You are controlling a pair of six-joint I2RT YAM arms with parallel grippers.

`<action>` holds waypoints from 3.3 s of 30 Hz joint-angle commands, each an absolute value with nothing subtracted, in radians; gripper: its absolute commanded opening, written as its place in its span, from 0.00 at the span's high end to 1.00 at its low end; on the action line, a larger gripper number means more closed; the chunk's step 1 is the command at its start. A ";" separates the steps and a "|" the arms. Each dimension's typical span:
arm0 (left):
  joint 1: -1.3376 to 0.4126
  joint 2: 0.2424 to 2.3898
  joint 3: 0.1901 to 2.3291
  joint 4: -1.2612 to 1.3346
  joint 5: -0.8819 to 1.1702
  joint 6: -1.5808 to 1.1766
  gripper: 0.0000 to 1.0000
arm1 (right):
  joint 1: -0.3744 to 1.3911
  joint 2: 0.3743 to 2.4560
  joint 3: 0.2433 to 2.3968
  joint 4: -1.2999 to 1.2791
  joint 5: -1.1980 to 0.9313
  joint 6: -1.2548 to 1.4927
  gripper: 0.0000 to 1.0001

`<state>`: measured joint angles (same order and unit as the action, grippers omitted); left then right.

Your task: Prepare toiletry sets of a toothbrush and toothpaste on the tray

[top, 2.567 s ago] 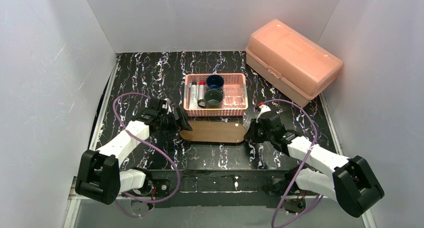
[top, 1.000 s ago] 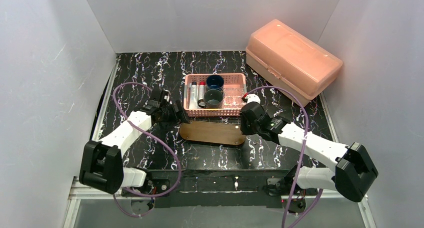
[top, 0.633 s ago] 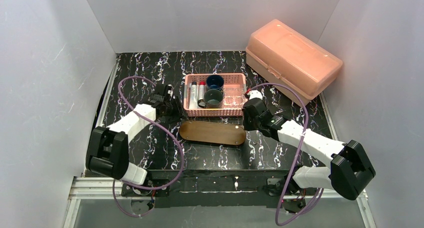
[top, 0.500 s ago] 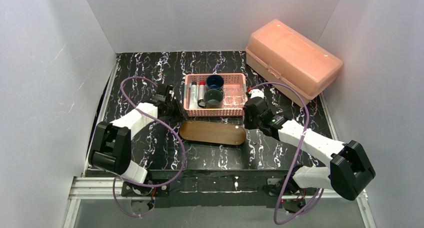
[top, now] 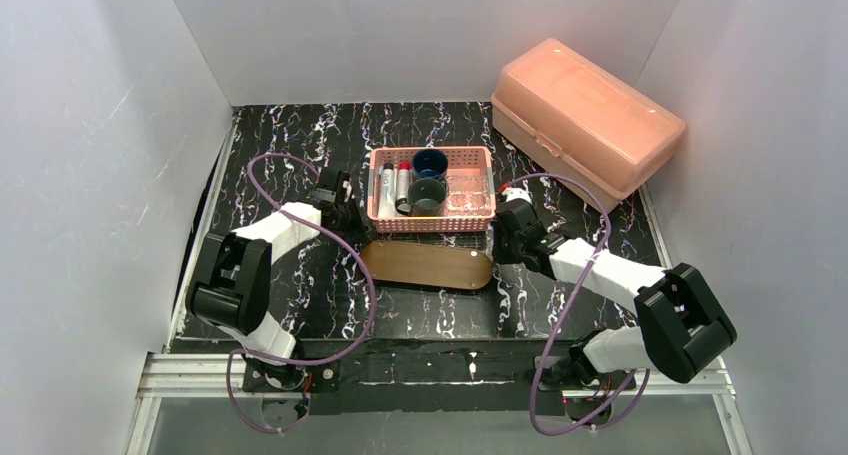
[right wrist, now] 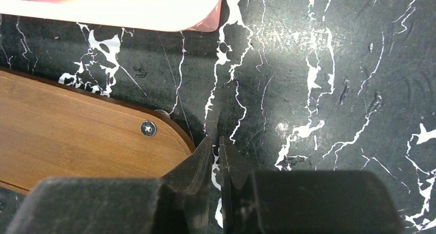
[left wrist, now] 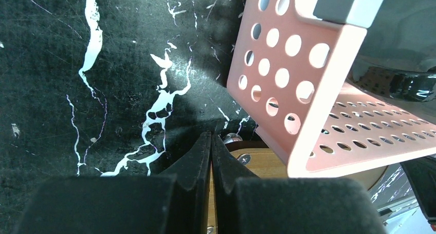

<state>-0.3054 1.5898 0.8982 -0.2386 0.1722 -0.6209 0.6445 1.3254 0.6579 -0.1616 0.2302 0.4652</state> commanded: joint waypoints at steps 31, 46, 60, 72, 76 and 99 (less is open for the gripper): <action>-0.346 1.306 0.632 -0.247 0.200 -0.650 1.00 | 0.648 1.279 0.525 -0.074 0.050 0.493 0.83; -0.362 1.253 0.621 -0.274 0.167 -0.646 0.99 | 0.669 1.188 0.541 -0.174 0.112 0.495 0.83; -0.363 1.058 0.723 -0.460 0.050 -0.619 0.86 | 0.669 1.286 0.729 -0.211 0.197 0.428 0.82; -0.363 0.913 0.860 -0.653 0.051 -0.501 0.70 | 0.669 1.453 0.784 -0.112 0.158 0.430 0.82; -0.361 0.894 0.876 -0.695 0.027 -0.457 0.64 | 0.671 1.480 0.778 -0.089 0.135 0.435 0.83; -0.361 0.825 0.837 -0.727 0.014 -0.416 0.22 | 0.762 1.372 0.646 -0.086 0.151 0.474 0.83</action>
<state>-0.3576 0.8406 0.8463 -0.6979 0.0261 -0.4267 0.7502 1.4258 0.6617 -0.0940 0.1314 0.4568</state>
